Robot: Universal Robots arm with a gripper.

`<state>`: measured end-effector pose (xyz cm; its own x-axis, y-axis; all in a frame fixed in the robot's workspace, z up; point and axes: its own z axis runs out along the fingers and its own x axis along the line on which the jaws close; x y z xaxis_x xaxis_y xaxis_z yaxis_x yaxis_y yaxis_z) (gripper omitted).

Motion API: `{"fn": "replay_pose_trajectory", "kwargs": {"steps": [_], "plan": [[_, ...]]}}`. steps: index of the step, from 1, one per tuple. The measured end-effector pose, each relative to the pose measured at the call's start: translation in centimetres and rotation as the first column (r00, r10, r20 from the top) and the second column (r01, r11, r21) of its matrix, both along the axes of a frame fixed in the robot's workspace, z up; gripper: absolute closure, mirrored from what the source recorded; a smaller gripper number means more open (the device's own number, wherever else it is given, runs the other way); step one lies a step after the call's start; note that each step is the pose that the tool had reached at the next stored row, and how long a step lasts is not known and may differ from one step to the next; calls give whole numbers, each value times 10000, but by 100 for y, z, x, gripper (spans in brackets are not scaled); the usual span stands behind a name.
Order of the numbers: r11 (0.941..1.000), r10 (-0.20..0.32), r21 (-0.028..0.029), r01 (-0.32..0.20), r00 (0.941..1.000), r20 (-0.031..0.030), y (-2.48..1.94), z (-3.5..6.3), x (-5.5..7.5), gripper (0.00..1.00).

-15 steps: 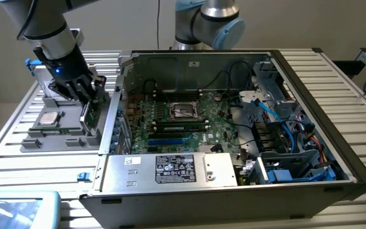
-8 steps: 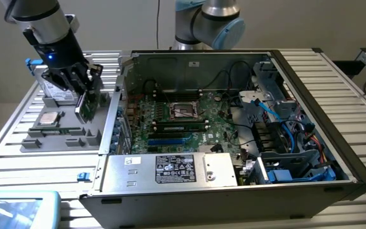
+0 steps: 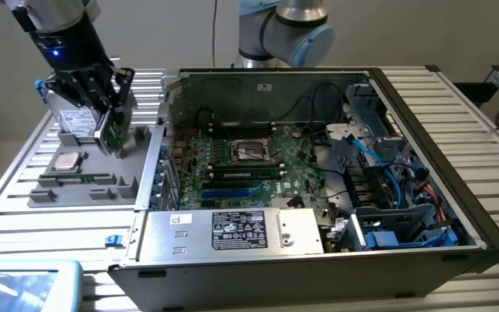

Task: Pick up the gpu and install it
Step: 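Pick up the gpu and move the gpu toward the slot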

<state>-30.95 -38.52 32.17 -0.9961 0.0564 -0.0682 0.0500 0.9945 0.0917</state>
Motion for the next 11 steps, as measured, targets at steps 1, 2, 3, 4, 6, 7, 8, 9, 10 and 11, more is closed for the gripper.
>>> {"fn": "replay_pose_trajectory", "kwargs": {"steps": [1, 2, 3, 4, 6, 7, 8, 9, 10, 11], "plan": [[10000, 1, 1, -1, 10000, 1, -4, 45, 0, 72], [10000, 1, 0, -1, 10000, 0, -8, 90, 0, 72], [10000, 0, 1, 0, 10000, -1, -13, 134, 0, 72], [10000, -1, 1, 1, 10000, -4, -20, 179, 0, 72], [10000, 0, 1, 0, 10000, -22, -36, 269, 12, 72], [10000, 0, 1, 0, 10000, -32, -44, 314, 21, 72], [10000, 0, 0, 0, 10000, -42, -52, 361, 34, 72], [10000, 0, 0, 0, 10000, -48, -58, 409, 49, 72], [10000, 0, 0, 0, 10000, -54, -64, 454, 63, 72], [10000, -1, 1, 1, 10000, -59, -69, 498, 78, 72]]}}
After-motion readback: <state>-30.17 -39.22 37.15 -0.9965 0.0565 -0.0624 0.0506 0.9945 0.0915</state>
